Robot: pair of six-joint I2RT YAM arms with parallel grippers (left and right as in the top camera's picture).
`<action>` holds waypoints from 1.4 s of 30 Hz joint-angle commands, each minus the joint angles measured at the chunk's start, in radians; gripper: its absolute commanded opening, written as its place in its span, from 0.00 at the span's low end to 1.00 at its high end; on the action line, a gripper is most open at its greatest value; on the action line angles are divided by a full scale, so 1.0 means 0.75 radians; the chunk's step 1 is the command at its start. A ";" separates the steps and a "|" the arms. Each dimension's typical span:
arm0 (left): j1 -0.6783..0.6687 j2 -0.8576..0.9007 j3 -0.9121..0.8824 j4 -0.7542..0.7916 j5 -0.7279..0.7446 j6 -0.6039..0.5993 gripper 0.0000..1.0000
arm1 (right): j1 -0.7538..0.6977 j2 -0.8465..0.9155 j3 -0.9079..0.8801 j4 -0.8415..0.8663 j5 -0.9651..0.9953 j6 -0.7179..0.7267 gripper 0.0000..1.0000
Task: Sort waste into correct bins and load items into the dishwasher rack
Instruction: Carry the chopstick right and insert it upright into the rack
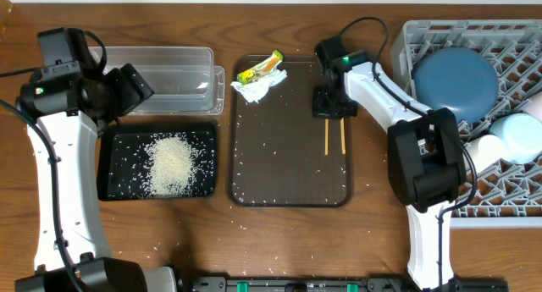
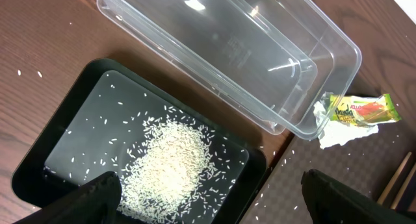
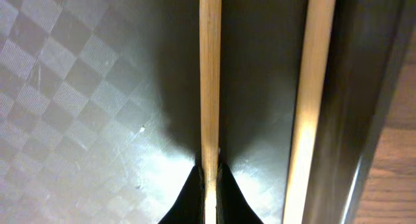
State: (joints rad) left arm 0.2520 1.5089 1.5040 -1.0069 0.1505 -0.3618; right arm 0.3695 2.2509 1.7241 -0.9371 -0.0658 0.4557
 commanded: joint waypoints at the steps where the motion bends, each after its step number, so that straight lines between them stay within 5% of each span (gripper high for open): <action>1: 0.004 0.001 0.030 -0.003 -0.007 0.008 0.92 | -0.030 -0.072 -0.028 -0.040 -0.059 0.006 0.01; 9: 0.004 0.001 0.030 -0.003 -0.007 0.008 0.92 | -0.102 -0.378 -0.028 -0.204 -0.057 -0.044 0.01; 22: 0.004 0.001 0.030 -0.003 -0.007 0.008 0.92 | -0.334 -0.610 -0.035 -0.522 0.131 -0.493 0.01; 42: 0.004 0.001 0.030 -0.003 -0.007 0.008 0.92 | -0.572 -0.600 -0.212 -0.358 0.223 -0.571 0.01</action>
State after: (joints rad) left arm 0.2520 1.5089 1.5040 -1.0065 0.1505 -0.3618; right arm -0.0448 1.7897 1.6104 -1.2263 0.0875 0.0544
